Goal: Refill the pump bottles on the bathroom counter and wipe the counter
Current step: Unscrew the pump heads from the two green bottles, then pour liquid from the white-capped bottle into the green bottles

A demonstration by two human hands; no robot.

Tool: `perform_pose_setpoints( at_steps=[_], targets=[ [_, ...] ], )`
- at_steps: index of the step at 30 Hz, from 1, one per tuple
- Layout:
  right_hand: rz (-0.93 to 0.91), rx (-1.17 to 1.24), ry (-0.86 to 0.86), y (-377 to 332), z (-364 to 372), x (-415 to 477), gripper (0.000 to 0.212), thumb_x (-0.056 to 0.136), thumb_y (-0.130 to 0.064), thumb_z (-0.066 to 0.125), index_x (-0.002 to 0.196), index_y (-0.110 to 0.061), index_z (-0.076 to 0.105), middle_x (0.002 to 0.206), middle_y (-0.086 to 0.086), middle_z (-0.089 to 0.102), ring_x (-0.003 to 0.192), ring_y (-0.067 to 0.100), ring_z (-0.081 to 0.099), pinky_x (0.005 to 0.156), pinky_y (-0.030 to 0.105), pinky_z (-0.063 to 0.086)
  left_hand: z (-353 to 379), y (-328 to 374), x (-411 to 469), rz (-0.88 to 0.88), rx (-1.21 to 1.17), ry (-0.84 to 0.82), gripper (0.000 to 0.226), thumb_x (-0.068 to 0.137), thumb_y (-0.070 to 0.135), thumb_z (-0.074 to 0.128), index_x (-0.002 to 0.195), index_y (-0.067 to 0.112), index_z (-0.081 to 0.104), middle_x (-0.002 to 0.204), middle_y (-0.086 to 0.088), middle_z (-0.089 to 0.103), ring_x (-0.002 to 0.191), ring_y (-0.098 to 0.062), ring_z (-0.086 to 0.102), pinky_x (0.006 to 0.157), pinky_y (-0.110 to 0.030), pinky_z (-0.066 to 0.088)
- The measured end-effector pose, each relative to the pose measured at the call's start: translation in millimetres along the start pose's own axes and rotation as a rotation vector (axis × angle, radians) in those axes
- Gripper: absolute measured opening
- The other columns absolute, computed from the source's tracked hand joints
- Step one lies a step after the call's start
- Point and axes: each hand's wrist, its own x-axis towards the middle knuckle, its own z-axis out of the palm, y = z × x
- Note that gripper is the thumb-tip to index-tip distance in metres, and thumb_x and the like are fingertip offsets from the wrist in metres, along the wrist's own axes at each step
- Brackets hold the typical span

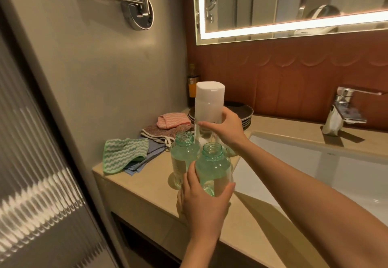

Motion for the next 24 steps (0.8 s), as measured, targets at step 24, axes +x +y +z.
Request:
perform_pose_setpoints(
  at_steps=[24],
  targets=[
    [-0.125,-0.035,-0.044,-45,-113,-108,0.043,0.068,-0.027,0.08,0.102,-0.028,0.054,0.098,-0.011,0.059,0.093,0.009,0.06,0.067,0.014,0.053,-45,19,-4,0.174,0.007,0.065,0.097,0.056,0.078,0.055,0.134,0.022,0.041,0.115,0.007,0.047,0.113,-0.017,0.043,0.095,-0.038,0.041]
  ],
)
